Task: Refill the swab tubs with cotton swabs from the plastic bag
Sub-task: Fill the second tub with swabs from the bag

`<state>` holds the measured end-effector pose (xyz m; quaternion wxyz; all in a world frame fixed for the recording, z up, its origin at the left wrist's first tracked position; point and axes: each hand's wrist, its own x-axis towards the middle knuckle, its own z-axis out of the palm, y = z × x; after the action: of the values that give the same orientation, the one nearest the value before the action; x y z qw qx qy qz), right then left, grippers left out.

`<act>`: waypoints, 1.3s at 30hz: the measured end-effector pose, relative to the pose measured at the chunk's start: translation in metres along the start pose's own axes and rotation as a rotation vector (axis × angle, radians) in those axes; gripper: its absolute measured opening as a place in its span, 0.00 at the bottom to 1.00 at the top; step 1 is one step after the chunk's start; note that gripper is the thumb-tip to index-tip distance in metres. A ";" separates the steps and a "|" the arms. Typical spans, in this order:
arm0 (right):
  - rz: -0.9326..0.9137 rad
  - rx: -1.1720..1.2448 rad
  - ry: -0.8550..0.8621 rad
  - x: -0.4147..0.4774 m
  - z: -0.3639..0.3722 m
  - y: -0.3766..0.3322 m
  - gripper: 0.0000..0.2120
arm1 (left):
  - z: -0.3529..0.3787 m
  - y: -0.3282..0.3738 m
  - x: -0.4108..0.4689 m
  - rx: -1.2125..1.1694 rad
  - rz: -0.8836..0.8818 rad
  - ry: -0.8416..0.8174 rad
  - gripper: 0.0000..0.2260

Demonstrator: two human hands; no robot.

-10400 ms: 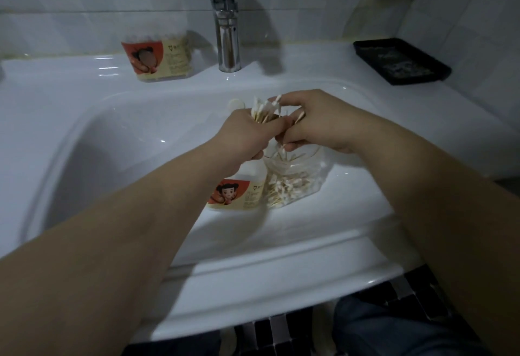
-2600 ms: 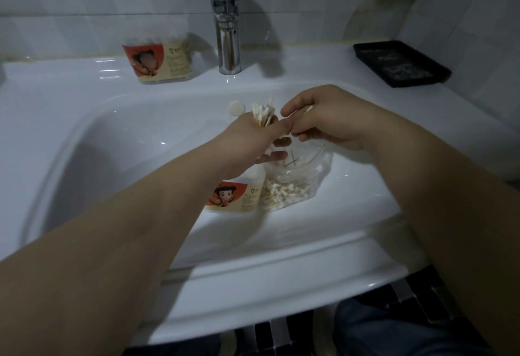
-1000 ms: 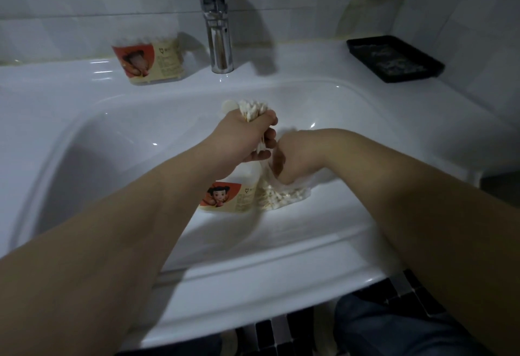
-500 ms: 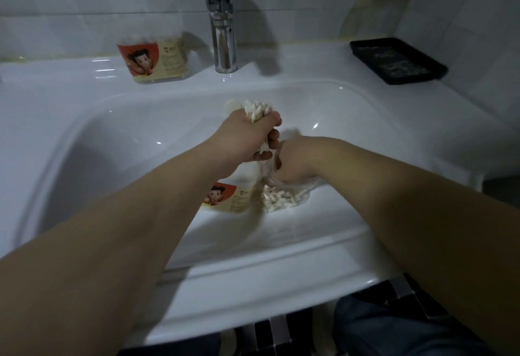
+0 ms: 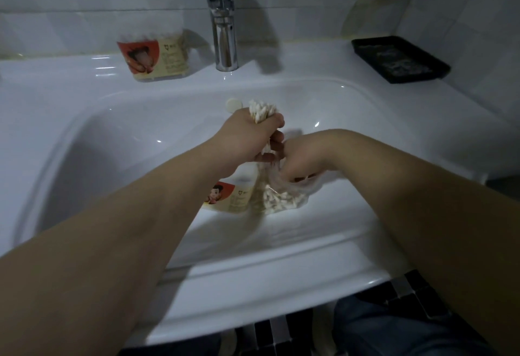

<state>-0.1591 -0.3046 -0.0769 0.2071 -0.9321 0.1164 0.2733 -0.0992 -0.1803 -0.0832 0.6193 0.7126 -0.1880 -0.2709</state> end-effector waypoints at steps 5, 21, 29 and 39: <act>0.009 -0.110 -0.056 -0.001 0.001 -0.004 0.11 | -0.001 -0.003 0.002 0.049 0.012 -0.001 0.05; -0.026 -0.122 0.210 -0.007 -0.016 0.005 0.11 | -0.002 -0.008 0.005 0.370 0.091 0.056 0.07; 0.021 -0.142 0.302 -0.014 -0.021 0.007 0.19 | -0.007 -0.014 0.010 0.392 0.014 0.054 0.07; -0.002 0.145 0.504 -0.013 -0.032 0.021 0.19 | -0.008 -0.014 0.009 0.501 -0.022 0.043 0.08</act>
<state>-0.1617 -0.3363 -0.0515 0.2383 -0.9536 0.1827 0.0230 -0.0880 -0.1773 -0.0980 0.4241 0.8516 -0.2282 -0.2072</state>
